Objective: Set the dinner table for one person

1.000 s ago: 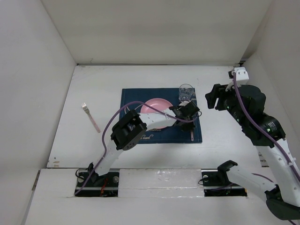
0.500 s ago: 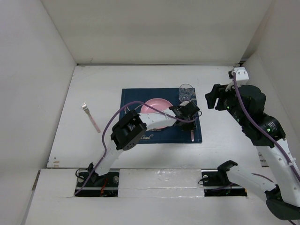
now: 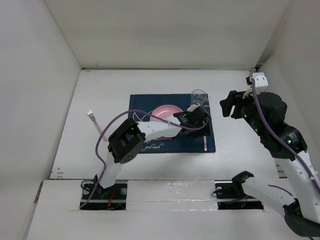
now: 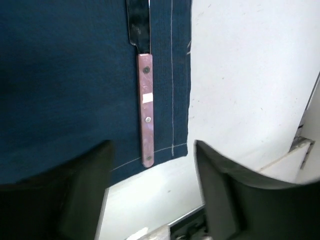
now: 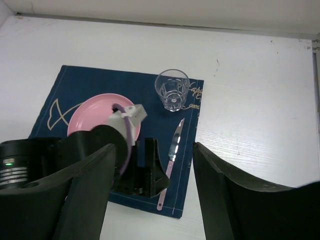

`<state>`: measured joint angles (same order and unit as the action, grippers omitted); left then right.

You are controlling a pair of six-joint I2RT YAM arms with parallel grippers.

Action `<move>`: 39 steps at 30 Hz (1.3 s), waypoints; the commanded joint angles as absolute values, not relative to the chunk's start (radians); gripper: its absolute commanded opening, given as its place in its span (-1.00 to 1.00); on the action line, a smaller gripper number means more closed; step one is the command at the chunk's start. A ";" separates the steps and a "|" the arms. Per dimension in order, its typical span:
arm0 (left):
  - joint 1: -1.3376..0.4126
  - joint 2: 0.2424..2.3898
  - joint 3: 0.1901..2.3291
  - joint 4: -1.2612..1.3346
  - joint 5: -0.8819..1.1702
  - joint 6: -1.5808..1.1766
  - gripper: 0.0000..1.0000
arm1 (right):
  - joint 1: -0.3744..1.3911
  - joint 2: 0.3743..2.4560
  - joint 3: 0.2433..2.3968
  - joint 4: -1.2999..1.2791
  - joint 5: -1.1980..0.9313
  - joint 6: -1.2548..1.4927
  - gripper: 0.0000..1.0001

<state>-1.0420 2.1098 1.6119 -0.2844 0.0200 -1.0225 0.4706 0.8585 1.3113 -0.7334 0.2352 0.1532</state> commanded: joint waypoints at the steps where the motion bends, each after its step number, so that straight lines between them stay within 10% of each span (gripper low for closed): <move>1: -1.048 1.897 1.573 -0.327 -0.135 -1.026 0.38 | 0.465 0.819 1.331 -0.698 0.238 0.140 0.36; 4: -1.010 1.788 1.540 -0.405 -0.250 -1.035 0.99 | 0.465 0.788 1.308 -0.672 0.238 0.140 0.55; 12: -0.628 1.520 1.280 -0.653 -0.428 -1.108 1.00 | 0.465 0.788 1.255 -0.626 0.149 0.130 0.94; 26: 0.123 1.443 0.954 -0.551 -0.268 -0.936 1.00 | 0.483 0.854 1.063 -0.377 -0.095 0.190 1.00; 39: 0.172 1.719 0.965 -0.440 -0.146 -0.884 0.28 | 0.502 0.885 1.062 -0.347 -0.129 0.181 1.00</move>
<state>0.1696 1.6608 0.9802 -0.4870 -0.2203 -0.9024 0.4915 0.8925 1.0477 -0.4225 -0.1097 0.1802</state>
